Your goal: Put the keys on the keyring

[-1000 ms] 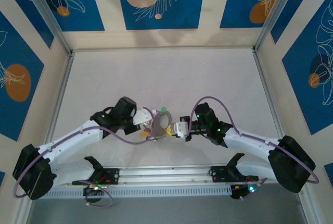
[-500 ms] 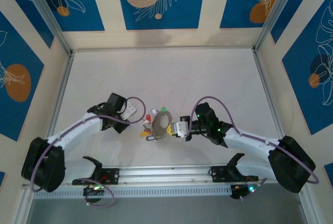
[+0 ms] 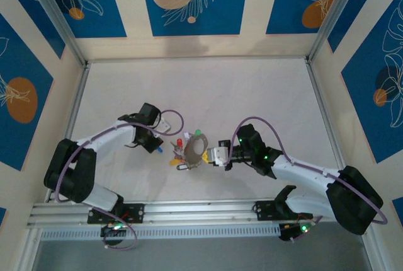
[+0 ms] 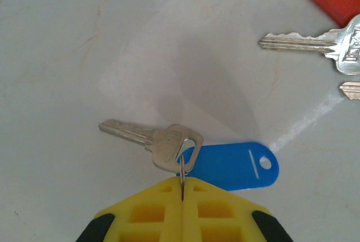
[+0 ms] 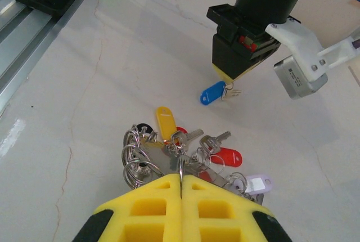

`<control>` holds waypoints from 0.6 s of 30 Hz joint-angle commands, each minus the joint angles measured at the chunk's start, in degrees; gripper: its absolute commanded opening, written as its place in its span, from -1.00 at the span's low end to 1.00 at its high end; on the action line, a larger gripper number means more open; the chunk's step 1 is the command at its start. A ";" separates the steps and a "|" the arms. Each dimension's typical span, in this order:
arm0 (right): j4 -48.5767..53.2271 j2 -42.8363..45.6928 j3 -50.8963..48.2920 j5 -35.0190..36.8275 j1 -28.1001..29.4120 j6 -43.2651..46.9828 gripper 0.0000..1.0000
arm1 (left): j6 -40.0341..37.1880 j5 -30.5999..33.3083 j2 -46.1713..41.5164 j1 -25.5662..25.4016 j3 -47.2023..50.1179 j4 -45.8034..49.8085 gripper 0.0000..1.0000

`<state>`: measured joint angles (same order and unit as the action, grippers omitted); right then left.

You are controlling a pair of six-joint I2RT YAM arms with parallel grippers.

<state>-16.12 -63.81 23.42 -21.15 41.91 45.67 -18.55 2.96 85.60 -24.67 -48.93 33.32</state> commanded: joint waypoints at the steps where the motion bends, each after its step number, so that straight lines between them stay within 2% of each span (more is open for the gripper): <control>1: -0.23 1.31 -0.96 -0.42 -0.25 0.88 -1.00 | -1.24 -1.95 1.92 0.82 -1.86 -0.22 -1.00; 10: -0.01 1.63 -0.92 -0.05 -0.26 1.11 -1.00 | -0.76 -1.91 7.27 1.00 -2.68 -2.06 -0.99; 18: 0.00 1.51 -1.12 0.04 -0.30 1.18 -1.00 | 0.69 -1.15 4.49 1.47 -1.65 -3.13 -0.51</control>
<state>-15.86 -63.07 22.96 -20.78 41.93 45.69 -18.20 2.39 91.90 -24.14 -51.16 30.41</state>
